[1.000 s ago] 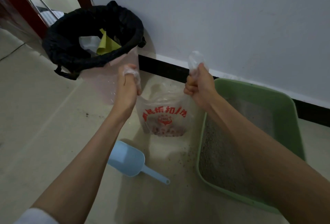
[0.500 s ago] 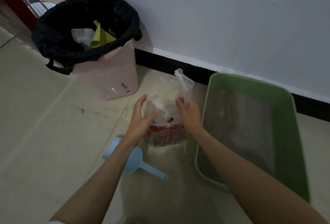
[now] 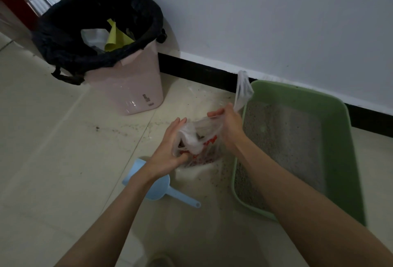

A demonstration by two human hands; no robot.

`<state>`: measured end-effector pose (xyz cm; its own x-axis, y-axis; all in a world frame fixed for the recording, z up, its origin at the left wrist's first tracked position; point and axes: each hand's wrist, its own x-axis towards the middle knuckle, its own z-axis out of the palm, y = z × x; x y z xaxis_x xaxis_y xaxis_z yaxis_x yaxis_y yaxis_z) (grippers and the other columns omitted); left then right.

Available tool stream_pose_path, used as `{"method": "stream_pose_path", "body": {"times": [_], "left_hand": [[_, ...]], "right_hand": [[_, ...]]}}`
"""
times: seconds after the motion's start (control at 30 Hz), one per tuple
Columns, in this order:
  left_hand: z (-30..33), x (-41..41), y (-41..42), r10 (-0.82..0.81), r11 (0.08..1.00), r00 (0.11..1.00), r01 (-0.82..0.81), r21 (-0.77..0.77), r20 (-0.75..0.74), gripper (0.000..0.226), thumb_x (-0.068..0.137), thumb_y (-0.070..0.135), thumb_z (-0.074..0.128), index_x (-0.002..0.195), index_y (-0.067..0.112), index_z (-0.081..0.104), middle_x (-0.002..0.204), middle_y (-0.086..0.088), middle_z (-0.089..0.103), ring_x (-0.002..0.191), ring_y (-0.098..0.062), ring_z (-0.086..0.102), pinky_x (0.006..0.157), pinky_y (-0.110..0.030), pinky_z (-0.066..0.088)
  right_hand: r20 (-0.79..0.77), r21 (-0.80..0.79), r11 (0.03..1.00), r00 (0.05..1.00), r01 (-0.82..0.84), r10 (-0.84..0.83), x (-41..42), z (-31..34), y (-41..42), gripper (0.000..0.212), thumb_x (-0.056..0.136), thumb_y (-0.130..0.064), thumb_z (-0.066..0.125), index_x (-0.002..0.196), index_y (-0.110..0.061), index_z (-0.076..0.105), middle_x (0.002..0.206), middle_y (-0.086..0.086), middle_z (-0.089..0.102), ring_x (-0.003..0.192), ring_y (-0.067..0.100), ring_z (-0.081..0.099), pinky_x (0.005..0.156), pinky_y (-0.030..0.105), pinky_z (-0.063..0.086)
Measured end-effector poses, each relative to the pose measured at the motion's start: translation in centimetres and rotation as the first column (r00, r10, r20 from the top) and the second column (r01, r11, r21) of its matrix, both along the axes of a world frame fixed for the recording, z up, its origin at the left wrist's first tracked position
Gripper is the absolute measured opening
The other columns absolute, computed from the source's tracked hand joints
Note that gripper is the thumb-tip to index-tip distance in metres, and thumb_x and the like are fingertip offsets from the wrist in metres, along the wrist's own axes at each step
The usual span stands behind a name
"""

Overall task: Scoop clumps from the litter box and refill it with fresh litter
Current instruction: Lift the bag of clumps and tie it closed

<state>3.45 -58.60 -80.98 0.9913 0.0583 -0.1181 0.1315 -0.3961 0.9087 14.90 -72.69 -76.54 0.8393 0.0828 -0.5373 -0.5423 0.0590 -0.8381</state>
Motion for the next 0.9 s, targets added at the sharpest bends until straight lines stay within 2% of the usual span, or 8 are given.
{"method": "stream_pose_path", "body": {"times": [0.1,0.23,0.4,0.5,0.57,0.67,0.73,0.9], "left_hand": [[-1.9,1.3,0.3,-0.045,0.982,0.999,0.049,0.185,-0.025,0.084,0.07,0.07,0.062,0.133,0.017,0.046,0.146,-0.007,0.034,0.136,-0.019,0.033,0.111,-0.019,0.025],[-0.5,3.1,-1.5,0.29,0.957,0.955,-0.29,0.009,-0.062,0.03,0.09,0.024,0.057,0.119,0.017,0.053,0.122,-0.004,0.057,0.111,-0.019,0.057,0.09,-0.032,0.051],[1.8,3.8,-1.0,0.659,0.417,0.721,-0.588,-0.694,-0.215,0.046,0.103,0.033,0.024,0.086,0.008,0.059,0.109,-0.006,0.067,0.107,-0.011,0.061,0.09,-0.026,0.046],[1.6,3.7,-0.3,0.636,0.221,0.722,-0.508,-0.833,-0.272,0.041,0.103,0.033,0.024,0.072,0.015,0.046,0.08,-0.009,0.069,0.098,-0.019,0.066,0.092,-0.034,0.046],[1.7,3.8,-0.4,0.633,0.111,0.707,-0.488,-0.866,-0.317,0.04,0.102,0.033,0.027,0.069,0.016,0.042,0.049,0.002,0.05,0.062,-0.014,0.058,0.086,-0.034,0.049],[2.2,4.3,-1.0,0.653,0.331,0.689,-0.634,-0.699,-0.316,0.04,0.102,0.028,0.03,0.064,0.018,0.035,0.039,0.009,0.027,0.036,-0.007,0.025,0.05,-0.024,0.034],[2.4,4.5,-1.2,0.589,0.504,0.738,-0.653,-0.565,-0.328,0.036,0.098,0.019,0.038,0.063,0.02,0.033,0.039,0.01,0.026,0.034,-0.006,0.023,0.049,-0.027,0.025],[2.5,4.7,-0.9,0.432,0.367,0.776,-0.617,-0.696,-0.46,0.022,0.092,0.014,0.034,0.071,0.021,0.033,0.056,0.005,0.029,0.045,-0.008,0.024,0.057,-0.026,0.031]], "right_hand": [[-0.002,-0.001,1.0,1.0,-0.029,0.029,0.0,-0.1,-0.4,0.045,0.103,-0.027,0.026,0.066,-0.013,0.048,0.075,0.003,0.064,0.094,0.025,0.057,0.105,0.045,0.038],[0.015,-0.042,0.997,0.997,-0.072,0.073,-0.7,0.1,0.0,0.048,0.103,-0.03,0.027,0.061,-0.014,0.046,0.077,0.001,0.065,0.089,0.019,0.055,0.101,0.038,0.037],[-0.098,0.266,0.953,0.988,0.143,-0.121,-0.4,0.7,-0.1,0.058,0.103,-0.03,0.029,0.049,-0.015,0.041,0.036,-0.001,0.049,0.074,0.021,0.068,0.108,0.047,0.034],[-0.179,0.443,0.868,0.971,0.223,-0.159,-0.5,0.5,-0.4,0.052,0.102,-0.032,0.032,0.054,-0.014,0.036,0.031,-0.003,0.031,0.035,0.014,0.052,0.093,0.044,0.046],[-0.199,0.477,0.862,0.976,0.173,-0.086,-0.7,0.2,-0.4,0.05,0.102,-0.034,0.031,0.056,-0.015,0.035,0.034,-0.005,0.028,0.029,0.011,0.033,0.068,0.034,0.05],[-0.182,0.285,0.958,0.98,-0.026,0.081,-0.7,-0.4,-0.2,0.043,0.102,-0.03,0.035,0.061,-0.018,0.035,0.037,-0.009,0.026,0.031,0.007,0.022,0.046,0.023,0.029],[-0.201,0.195,0.976,0.971,-0.093,0.132,-0.8,-0.7,-0.1,0.028,0.098,-0.022,0.042,0.07,-0.016,0.041,0.04,-0.009,0.025,0.033,0.005,0.021,0.039,0.02,0.026],[-0.228,0.157,0.982,0.964,-0.1,0.135,-0.5,-0.9,-0.3,0.016,0.1,-0.017,0.033,0.091,-0.011,0.045,0.058,-0.003,0.02,0.046,0.008,0.02,0.044,0.021,0.022]]}}
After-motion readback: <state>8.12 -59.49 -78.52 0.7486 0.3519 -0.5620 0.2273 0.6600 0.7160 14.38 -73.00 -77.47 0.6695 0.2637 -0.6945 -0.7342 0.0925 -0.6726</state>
